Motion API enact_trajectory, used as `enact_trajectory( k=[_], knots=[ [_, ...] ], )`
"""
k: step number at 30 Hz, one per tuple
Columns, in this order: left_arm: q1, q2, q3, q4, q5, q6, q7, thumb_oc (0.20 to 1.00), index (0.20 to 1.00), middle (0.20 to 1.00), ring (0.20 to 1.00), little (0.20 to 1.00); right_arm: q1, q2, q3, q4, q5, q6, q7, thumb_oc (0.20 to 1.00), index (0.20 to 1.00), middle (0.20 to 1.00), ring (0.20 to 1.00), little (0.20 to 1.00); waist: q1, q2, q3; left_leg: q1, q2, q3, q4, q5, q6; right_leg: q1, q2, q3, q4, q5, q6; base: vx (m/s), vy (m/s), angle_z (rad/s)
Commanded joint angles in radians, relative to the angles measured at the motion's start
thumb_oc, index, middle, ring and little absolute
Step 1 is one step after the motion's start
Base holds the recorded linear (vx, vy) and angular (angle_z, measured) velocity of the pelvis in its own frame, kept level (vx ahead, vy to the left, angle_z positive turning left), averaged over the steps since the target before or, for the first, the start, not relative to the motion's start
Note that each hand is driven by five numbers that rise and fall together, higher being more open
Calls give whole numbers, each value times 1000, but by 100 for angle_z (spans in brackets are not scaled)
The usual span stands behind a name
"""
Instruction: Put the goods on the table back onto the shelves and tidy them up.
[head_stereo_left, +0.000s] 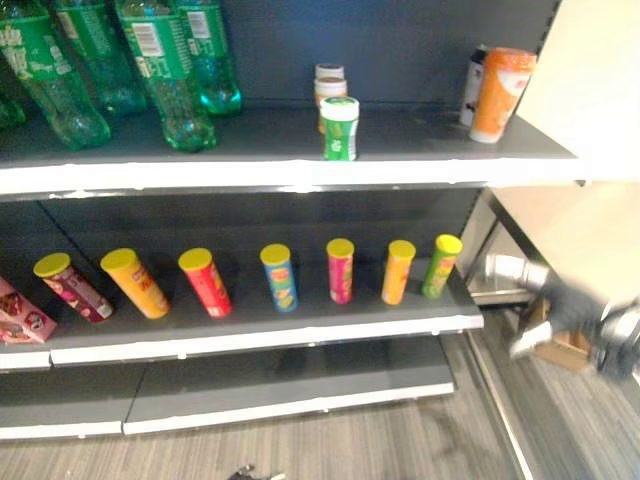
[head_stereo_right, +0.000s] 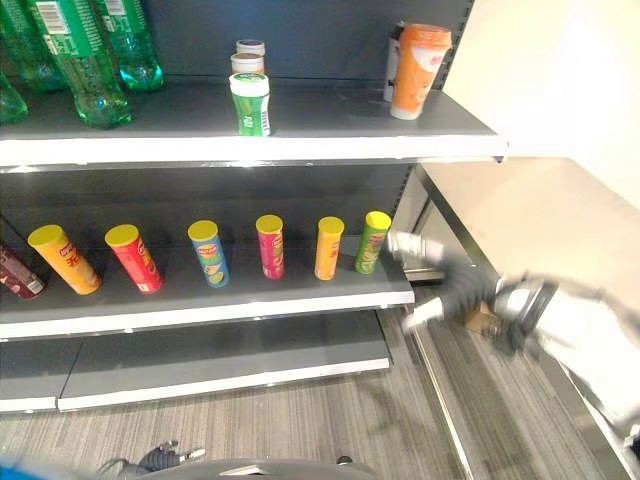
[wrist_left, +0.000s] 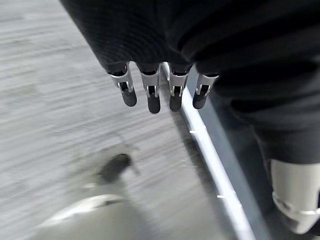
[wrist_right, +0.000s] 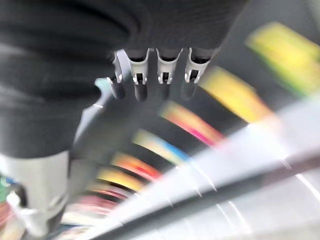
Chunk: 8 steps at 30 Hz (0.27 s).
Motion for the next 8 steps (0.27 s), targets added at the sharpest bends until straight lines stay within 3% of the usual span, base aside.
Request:
enact_trajectory(
  k=[1,2,3,4,5,8],
  knots=[
    [-76,23,3,62,38,-15,-14,1000,1000,1000,1000,1000,-159,77,49,73,-196,12,-11,1000,1000,1000,1000,1000,14,-5,42,29,43,0,18,-59,-41,-12,-70,-57,66,-19,42,-20,9,-16],
    [-85,13,-12,64,29,-11,-13,1000,1000,1000,1000,1000,-187,267,97,352,-333,3,-130,1000,1000,1000,1000,1000,13,3,43,29,41,-3,17,-60,-36,-8,-72,-60,65,-20,40,-7,5,-17],
    [-85,13,-12,64,29,-11,-13,1000,1000,1000,1000,1000,-188,267,97,353,-333,2,-130,1000,1000,1000,1000,1000,13,3,43,28,41,-3,17,-59,-36,-9,-72,-60,65,-20,40,-6,12,-28],
    [-96,0,-26,71,8,-11,6,1000,1000,1000,1000,1000,-228,485,72,670,-435,1,-311,1000,1000,1000,1000,1000,10,12,44,30,37,-5,16,-60,-30,-6,-74,-57,63,-18,39,-3,7,-15],
    [-96,1,-26,71,8,-11,6,1000,1000,1000,1000,1000,-228,485,72,670,-435,1,-311,1000,1000,1000,1000,1000,10,12,44,29,37,-5,16,-60,-30,-7,-74,-57,63,-18,39,0,6,-16],
    [-94,1,-21,65,-30,-11,33,1000,1000,1000,1000,1000,-256,625,30,900,-546,23,-456,1000,1000,1000,1000,1000,10,20,42,35,30,-11,14,-65,-22,-2,-74,-56,61,-18,37,5,2,-4]
  ],
)
